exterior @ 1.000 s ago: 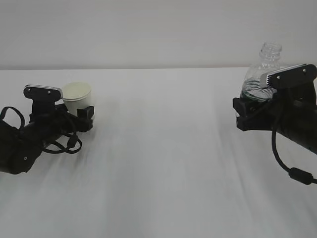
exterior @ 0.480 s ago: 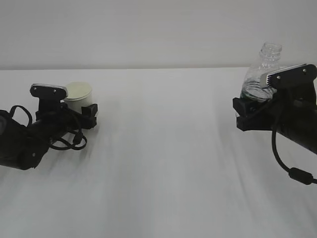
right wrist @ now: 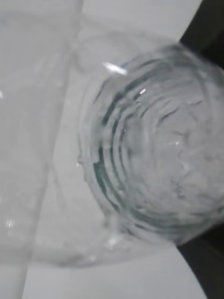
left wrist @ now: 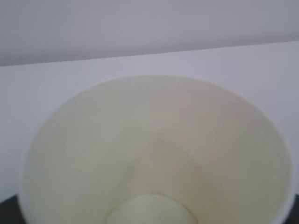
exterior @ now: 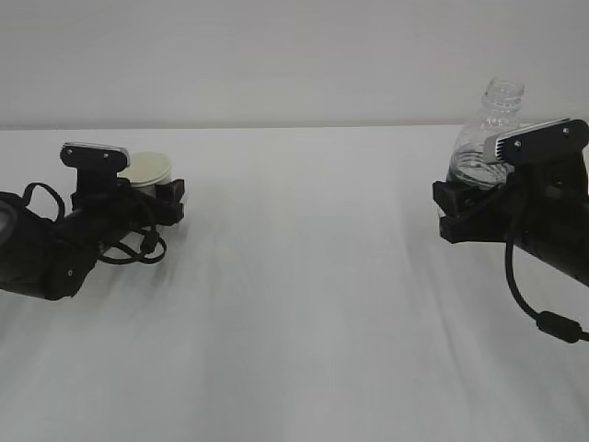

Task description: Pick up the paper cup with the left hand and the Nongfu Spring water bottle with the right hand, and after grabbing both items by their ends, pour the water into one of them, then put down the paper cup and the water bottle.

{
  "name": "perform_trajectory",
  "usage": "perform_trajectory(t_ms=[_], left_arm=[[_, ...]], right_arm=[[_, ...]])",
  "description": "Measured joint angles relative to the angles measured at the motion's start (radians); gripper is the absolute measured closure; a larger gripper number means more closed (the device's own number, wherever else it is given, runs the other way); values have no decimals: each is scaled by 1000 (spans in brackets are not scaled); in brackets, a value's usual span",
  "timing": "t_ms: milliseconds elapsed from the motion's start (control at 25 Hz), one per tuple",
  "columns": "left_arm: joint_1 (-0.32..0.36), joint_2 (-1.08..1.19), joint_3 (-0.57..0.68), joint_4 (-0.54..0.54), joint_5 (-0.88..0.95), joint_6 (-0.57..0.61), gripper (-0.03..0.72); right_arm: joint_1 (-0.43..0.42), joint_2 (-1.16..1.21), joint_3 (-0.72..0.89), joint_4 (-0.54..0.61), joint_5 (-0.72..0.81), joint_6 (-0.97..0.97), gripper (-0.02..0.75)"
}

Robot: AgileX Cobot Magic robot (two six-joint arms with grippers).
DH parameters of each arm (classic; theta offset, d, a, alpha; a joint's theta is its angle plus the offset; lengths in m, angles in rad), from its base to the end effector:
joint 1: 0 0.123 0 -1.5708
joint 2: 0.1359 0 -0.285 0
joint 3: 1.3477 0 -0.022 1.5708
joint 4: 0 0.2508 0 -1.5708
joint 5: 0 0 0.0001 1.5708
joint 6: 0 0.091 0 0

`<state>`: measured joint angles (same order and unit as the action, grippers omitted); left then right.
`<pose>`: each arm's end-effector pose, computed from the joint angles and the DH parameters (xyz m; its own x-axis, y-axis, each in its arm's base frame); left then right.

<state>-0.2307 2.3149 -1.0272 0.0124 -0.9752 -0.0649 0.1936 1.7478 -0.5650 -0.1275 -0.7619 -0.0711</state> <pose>0.4083 -0.0969 0.0583 -0.2310 -0.0052 -0.9729 0.2254 0.9725 -0.0587 0.3002 0.0670 0.1511 -0.2764 -0.2195 -0.9356 -0.3222 0.9384 -0.1250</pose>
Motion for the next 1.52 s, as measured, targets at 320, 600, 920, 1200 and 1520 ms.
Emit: perform_trajectory(t_ms=[320, 600, 920, 1200, 1520], left_arm=[[0, 19, 0, 0, -7, 0, 101], [0, 21, 0, -3, -9, 0, 143], [0, 21, 0, -3, -12, 0, 209], [0, -33, 0, 25, 35, 0, 216], [0, -140, 41, 136, 100, -31, 220]], right_arm=[[0, 0, 0, -1, 0, 0, 246], [0, 0, 0, -1, 0, 0, 246], [0, 0, 0, -1, 0, 0, 247], [0, 0, 0, -1, 0, 0, 247], [0, 0, 0, -1, 0, 0, 247]])
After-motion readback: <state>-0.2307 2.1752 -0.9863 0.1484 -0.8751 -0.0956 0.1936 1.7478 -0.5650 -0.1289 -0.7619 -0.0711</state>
